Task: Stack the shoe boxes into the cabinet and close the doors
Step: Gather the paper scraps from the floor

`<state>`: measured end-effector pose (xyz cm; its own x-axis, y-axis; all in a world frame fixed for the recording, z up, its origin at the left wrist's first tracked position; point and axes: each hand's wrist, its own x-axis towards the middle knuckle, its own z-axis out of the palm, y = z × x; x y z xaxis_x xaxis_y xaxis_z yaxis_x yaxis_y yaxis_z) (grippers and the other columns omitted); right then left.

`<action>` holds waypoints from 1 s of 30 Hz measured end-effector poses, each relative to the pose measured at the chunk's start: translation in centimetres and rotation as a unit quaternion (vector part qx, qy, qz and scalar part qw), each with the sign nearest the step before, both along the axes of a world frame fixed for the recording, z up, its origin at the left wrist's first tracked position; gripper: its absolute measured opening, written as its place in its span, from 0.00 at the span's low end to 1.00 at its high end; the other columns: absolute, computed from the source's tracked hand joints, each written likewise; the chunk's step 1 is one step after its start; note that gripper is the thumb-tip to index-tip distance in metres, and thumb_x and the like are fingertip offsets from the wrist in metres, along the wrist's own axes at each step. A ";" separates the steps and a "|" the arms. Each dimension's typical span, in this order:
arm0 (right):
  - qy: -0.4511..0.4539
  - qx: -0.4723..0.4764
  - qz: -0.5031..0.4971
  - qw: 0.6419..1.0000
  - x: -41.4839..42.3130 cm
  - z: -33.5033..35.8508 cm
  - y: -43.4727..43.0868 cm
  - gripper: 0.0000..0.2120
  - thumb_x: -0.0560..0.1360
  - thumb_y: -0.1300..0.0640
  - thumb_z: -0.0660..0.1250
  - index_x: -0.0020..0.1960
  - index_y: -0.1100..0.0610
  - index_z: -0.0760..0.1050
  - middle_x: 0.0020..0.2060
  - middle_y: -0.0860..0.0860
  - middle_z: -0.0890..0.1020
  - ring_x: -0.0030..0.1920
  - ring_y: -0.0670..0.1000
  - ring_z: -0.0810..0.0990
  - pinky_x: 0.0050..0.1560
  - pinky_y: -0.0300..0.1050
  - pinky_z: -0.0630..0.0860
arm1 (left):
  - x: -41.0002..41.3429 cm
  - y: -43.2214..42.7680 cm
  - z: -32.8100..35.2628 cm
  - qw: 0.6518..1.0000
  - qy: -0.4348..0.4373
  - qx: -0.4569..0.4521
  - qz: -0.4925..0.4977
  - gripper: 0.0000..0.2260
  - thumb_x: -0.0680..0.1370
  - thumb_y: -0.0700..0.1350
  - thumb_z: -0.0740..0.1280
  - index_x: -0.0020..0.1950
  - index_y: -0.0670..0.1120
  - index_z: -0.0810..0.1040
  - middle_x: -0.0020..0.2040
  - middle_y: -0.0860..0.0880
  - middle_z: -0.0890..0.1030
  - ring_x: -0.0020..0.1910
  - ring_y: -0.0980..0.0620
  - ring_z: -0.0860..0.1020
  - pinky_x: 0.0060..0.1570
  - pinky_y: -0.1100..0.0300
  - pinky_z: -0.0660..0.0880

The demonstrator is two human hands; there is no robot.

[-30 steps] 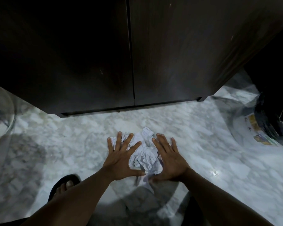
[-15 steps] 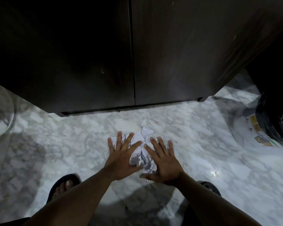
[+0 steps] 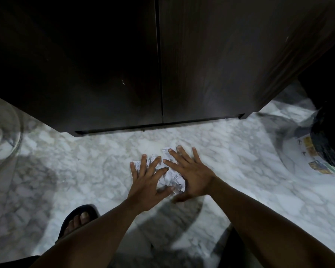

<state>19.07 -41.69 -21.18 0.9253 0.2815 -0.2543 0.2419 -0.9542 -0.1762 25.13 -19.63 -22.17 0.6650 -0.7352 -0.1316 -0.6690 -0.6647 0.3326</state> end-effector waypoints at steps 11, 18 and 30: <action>-0.084 0.175 -0.133 0.972 -2.9 -1.2 1.7 0.34 0.83 0.39 0.55 0.81 0.51 0.45 0.78 0.53 0.63 0.79 0.53 0.57 0.79 0.55 0.51 | 0.2 -0.6 -0.8 0.987 0.050 -0.120 0.094 0.20 0.82 0.54 0.53 0.67 0.47 0.75 0.75 0.51 0.69 0.80 0.48 0.50 0.76 0.37 0.42; -0.097 0.165 -0.119 0.974 -3.0 -1.6 1.5 0.20 0.83 0.51 0.51 0.74 0.50 0.66 0.72 0.55 0.69 0.77 0.56 0.60 0.76 0.60 0.57 | 0.7 -0.2 -0.8 0.979 0.074 -0.160 0.101 0.27 0.80 0.35 0.58 0.76 0.53 0.63 0.76 0.48 0.67 0.80 0.50 0.50 0.77 0.38 0.43; -0.070 0.128 -0.072 0.987 -4.2 2.3 -3.2 0.57 0.64 0.20 0.61 0.81 0.53 0.49 0.80 0.54 0.52 0.81 0.54 0.44 0.78 0.65 0.40 | 1.3 1.3 1.4 0.993 -0.046 -0.099 -0.032 0.31 0.77 0.71 0.54 0.74 0.54 0.69 0.82 0.47 0.55 0.81 0.41 0.46 0.73 0.29 0.41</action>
<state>14.85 -44.91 -18.89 0.9813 0.1835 -0.0579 0.1469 -0.9087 -0.3906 26.45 -18.33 -20.81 0.6192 -0.7812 0.0798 -0.7411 -0.5477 0.3884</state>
